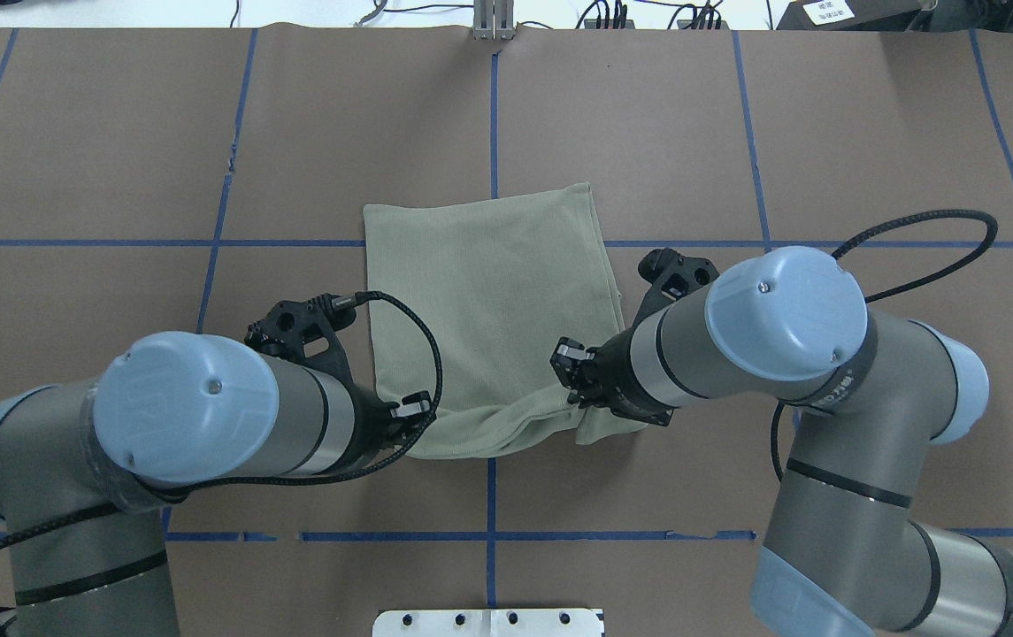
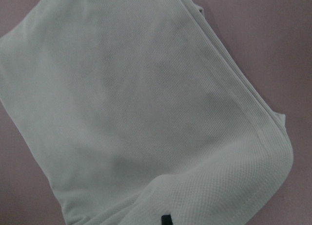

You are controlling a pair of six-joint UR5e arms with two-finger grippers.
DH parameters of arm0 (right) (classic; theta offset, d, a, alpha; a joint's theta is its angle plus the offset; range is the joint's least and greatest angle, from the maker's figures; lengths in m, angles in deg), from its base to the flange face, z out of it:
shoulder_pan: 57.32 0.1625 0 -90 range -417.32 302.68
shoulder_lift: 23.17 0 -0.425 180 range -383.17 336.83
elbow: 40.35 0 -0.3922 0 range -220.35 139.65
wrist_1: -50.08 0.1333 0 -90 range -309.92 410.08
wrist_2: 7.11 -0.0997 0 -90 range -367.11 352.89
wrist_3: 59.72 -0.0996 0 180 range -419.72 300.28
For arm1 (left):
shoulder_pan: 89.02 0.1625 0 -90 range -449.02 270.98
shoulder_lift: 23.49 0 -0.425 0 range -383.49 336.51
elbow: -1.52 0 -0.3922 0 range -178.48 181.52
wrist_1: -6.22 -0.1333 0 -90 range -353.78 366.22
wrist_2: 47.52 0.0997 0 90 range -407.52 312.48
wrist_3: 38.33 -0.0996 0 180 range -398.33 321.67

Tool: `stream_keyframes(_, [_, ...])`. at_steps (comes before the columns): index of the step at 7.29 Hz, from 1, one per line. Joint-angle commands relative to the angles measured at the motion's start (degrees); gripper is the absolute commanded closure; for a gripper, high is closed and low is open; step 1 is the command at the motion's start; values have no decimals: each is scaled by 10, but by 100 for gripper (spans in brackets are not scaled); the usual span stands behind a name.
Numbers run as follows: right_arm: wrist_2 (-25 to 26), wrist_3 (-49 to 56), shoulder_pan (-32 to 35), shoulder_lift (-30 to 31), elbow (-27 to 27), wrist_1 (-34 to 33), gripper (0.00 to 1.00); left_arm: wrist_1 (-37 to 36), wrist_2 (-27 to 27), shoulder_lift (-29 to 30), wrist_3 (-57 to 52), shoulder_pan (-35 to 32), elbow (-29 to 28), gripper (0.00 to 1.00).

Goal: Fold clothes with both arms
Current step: 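Lift the near edge with both grippers and fold it toward the far edge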

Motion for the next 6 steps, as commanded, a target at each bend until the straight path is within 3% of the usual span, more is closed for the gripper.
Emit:
stream_keyframes(1, [0,27,58,-47,-65,4,100,62,-3,7,-27,-69,-68,100])
stream_keyframes(3, [0,22,84,-86,-153,67,100,118,-3,43,-29,-90,-156,100])
stream_keyframes(6, [-3,24,99,-159,-265,73,100,135,-4,52,-56,-131,-192,100])
